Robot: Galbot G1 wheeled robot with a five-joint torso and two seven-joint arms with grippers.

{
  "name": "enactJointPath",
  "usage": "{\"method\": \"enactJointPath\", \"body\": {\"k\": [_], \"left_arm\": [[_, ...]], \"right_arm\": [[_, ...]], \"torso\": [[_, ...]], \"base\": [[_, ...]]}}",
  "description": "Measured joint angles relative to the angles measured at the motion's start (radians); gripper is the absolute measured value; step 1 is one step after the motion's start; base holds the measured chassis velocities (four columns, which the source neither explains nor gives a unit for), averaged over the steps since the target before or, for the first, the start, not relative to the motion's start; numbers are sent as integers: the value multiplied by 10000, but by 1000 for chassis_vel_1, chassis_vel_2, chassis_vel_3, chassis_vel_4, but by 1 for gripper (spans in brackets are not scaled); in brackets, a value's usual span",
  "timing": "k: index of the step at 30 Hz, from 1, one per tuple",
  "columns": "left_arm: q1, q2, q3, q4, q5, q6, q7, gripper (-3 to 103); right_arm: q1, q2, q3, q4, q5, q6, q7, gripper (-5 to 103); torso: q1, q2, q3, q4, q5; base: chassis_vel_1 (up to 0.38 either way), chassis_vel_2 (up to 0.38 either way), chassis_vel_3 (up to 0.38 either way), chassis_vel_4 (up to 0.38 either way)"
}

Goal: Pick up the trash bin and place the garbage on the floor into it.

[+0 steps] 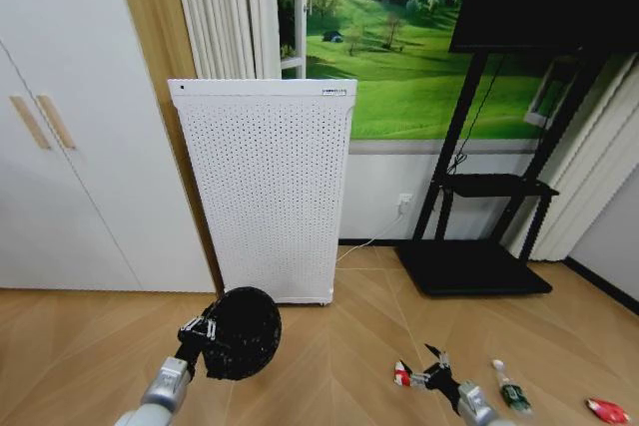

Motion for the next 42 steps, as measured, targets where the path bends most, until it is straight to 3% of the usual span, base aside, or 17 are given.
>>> {"method": "enactJointPath", "body": {"k": [16, 32, 42], "left_arm": [[-105, -189, 458, 192, 252, -22, -31, 7], [-216, -268, 732, 354, 328, -21, -39, 7], [-157, -292, 824, 370, 371, -35, -40, 7]], "right_arm": [[1664, 565, -1619, -2453, 969, -384, 706, 100], [3526, 1294, -2514, -5165, 523, -296, 746, 100], [3906, 1610, -2704, -5951, 168, -201, 743, 100]], "torso": [[0, 0, 0, -3, -2], [1, 0, 1, -1, -1], [1, 0, 1, -4, -2]], "base": [[0, 0, 0, 0], [0, 0, 0, 0], [0, 0, 0, 0]]}}
